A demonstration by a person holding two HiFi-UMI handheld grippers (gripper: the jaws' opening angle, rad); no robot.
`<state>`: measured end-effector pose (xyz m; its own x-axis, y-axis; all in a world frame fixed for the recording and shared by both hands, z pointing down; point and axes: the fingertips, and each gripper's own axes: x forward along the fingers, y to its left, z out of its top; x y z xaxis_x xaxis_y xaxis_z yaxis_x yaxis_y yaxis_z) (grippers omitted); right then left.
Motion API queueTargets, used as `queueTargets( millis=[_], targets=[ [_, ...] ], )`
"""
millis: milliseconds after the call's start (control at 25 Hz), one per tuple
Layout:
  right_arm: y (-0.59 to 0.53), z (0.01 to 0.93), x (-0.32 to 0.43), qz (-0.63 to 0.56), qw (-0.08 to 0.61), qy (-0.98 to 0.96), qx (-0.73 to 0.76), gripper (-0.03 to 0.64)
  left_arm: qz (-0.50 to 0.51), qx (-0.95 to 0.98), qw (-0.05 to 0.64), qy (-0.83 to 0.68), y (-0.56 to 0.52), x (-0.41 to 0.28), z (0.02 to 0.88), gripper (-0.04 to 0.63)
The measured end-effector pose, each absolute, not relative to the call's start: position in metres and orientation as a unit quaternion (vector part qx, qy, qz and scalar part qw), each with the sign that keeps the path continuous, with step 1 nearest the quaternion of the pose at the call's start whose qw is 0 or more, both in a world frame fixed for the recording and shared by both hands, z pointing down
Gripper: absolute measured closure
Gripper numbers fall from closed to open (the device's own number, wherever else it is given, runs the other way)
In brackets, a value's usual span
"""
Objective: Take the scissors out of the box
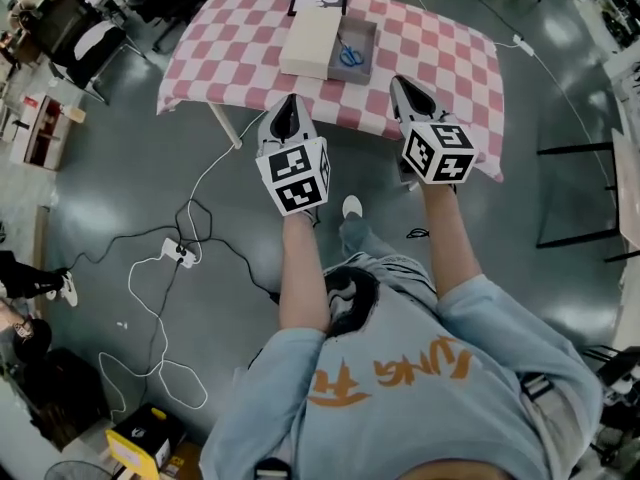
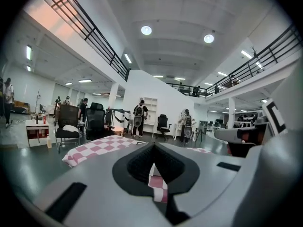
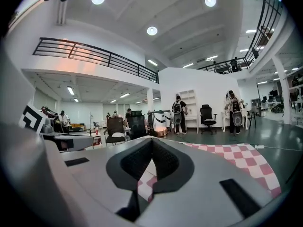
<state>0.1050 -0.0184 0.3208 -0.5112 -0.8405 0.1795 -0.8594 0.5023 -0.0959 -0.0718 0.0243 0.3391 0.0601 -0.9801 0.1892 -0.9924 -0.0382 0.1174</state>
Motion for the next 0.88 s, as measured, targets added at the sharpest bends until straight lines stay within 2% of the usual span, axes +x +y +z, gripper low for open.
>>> queueTargets(
  millis=[360, 600, 880],
  targets=[
    [-0.089, 0.358, 0.133, 0.125, 0.059, -0.851, 0.507, 0.620, 0.070, 0.726, 0.116, -0.674, -0.043, -0.047, 0.365, 0.578],
    [-0.145, 0.351, 0.171, 0.142, 0.025, -0.835, 0.532, 0.620, 0.086, 0.744, 0.096, -0.656, -0.097, -0.019, 0.352, 0.578],
    [-0.208, 0.357, 0.189, 0.158, 0.008, -0.828, 0.539, 0.620, 0.103, 0.745, 0.106, -0.650, -0.151, -0.011, 0.360, 0.578]
  ],
)
